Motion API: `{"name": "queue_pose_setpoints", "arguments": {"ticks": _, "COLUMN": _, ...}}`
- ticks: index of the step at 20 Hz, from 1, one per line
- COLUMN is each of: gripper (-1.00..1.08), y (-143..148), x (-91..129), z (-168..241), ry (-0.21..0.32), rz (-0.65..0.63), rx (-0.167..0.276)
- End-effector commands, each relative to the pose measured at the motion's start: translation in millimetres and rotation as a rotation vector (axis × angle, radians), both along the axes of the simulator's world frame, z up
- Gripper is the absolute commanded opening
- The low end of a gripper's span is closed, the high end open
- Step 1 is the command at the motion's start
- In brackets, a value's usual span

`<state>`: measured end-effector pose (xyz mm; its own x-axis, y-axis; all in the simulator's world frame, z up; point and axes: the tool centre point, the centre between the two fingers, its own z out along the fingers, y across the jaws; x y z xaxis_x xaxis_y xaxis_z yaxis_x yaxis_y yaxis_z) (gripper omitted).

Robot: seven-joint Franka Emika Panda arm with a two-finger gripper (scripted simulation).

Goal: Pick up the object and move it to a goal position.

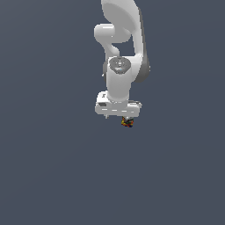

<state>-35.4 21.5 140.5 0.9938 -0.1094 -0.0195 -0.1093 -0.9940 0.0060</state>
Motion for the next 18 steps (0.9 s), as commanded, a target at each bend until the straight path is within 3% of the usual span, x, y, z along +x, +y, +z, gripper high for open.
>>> {"name": "queue_pose_setpoints", "arguments": {"ticks": 1, "gripper": 1.0, "y": 17.4, "x": -12.3, "z": -7.7, "ry": -0.004, "rz": -0.014, "rx": 0.0}}
{"name": "queue_pose_setpoints", "arguments": {"ticks": 10, "gripper": 1.0, "y": 61.6, "x": -52.1, "z": -28.0, "ry": -0.017, "rz": -0.058, "rx": 0.002}}
{"name": "queue_pose_setpoints", "arguments": {"ticks": 18, "gripper": 1.0, "y": 70.4, "x": -61.4, "z": -32.1, "ry": -0.019, "rz": -0.065, "rx": 0.003}}
